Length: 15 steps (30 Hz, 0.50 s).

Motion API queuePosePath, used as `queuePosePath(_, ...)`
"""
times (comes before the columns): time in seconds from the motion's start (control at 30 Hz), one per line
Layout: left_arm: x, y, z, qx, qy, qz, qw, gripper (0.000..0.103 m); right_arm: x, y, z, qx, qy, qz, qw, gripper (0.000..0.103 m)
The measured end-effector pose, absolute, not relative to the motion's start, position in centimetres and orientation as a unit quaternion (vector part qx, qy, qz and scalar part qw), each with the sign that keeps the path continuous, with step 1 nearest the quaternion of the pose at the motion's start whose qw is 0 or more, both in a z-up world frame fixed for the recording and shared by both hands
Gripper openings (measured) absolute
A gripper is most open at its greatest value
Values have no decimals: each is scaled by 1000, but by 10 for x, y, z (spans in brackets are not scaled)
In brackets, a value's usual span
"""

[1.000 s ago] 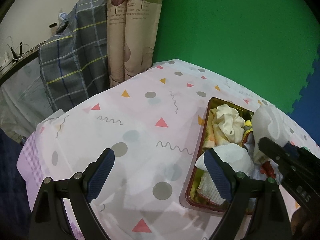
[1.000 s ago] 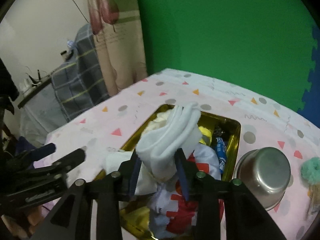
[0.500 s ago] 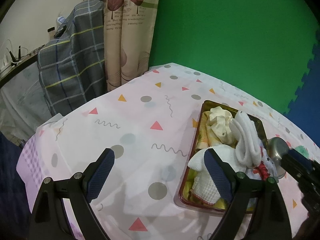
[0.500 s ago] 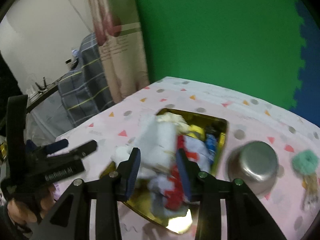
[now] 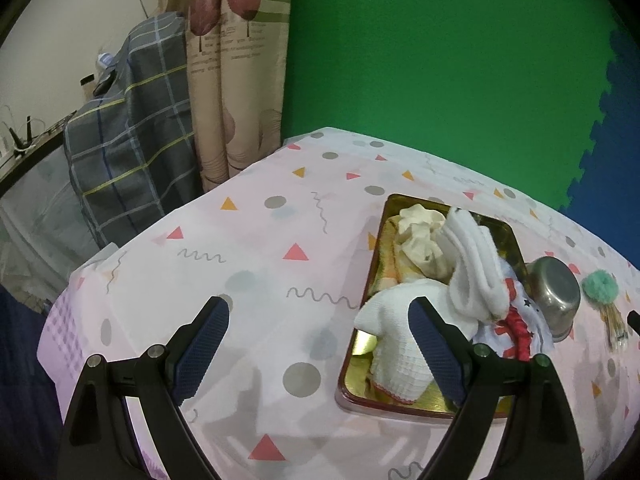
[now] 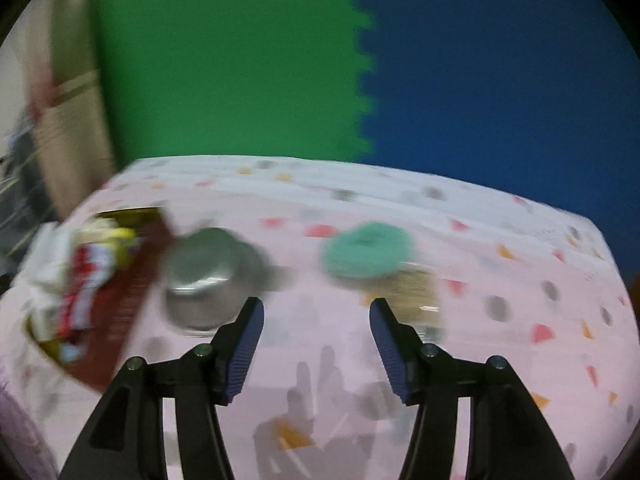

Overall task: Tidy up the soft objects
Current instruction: 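Grasp the clear bag of cotton swabs with the right gripper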

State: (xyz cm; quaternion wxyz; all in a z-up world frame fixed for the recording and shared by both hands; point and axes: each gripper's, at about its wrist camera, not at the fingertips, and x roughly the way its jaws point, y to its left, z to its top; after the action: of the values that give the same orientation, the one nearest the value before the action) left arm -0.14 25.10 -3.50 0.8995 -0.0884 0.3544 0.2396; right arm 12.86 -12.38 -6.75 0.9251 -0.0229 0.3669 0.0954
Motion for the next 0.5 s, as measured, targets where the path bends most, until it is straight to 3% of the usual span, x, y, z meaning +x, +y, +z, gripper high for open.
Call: queuePosePath(0.5,36,160,-8,17,347,137,928,92,204,-169,-136,-15,436,14,900,57)
